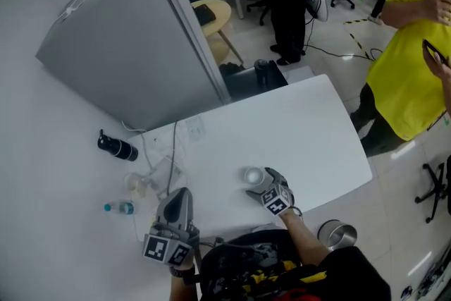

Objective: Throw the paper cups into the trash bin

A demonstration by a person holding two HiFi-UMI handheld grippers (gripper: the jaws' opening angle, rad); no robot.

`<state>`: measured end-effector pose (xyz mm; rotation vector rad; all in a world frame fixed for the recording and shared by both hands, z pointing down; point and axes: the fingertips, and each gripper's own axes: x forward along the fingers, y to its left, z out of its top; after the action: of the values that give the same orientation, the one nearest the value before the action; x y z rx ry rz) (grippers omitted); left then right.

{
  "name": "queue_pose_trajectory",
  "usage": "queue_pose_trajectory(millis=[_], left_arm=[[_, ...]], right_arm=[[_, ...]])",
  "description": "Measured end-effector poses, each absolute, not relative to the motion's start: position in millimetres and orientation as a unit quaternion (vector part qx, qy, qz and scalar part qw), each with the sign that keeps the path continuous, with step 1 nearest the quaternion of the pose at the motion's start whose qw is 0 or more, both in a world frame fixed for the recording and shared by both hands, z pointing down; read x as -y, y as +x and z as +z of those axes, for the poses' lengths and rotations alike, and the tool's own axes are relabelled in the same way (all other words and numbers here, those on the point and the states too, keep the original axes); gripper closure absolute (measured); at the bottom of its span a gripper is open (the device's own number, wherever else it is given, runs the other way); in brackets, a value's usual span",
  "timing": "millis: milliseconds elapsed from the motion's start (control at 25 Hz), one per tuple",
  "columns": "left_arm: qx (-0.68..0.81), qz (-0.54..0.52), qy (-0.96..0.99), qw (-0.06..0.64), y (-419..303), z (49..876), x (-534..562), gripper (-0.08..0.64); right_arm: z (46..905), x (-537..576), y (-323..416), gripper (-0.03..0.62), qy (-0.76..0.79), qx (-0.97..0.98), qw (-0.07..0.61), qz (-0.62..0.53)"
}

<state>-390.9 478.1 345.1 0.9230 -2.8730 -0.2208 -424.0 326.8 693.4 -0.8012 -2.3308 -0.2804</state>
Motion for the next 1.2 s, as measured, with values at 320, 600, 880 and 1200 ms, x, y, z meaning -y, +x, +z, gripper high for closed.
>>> queue_pose_trajectory(millis=[320,600,880,1200], left_arm=[[0.953,-0.075,0.286,0.063,-393.6,346.2,-492.6,0.560],[0.957,-0.085,0.270,0.059,-400.8,354.9,-504.4,0.560],[0.954,-0.095,0.282,0.045,-409.4,350.7,-501.7,0.560],[0.939,-0.084,0.327,0.056,-418.6,350.2,-478.0,0.560]], right_arm=[[697.5,-337.1,-435.3,0.227,-0.304,0.884,0.337,-0.110],[627.9,-360.4,-443.8,0.229,-0.321,0.907,0.265,-0.064],[500.9,-363.1,-455.7,0.229,-0.324,0.931,0.167,-0.016],[386.9,-336.1,-437.2,0.229,-0.269,0.959,0.085,-0.012]])
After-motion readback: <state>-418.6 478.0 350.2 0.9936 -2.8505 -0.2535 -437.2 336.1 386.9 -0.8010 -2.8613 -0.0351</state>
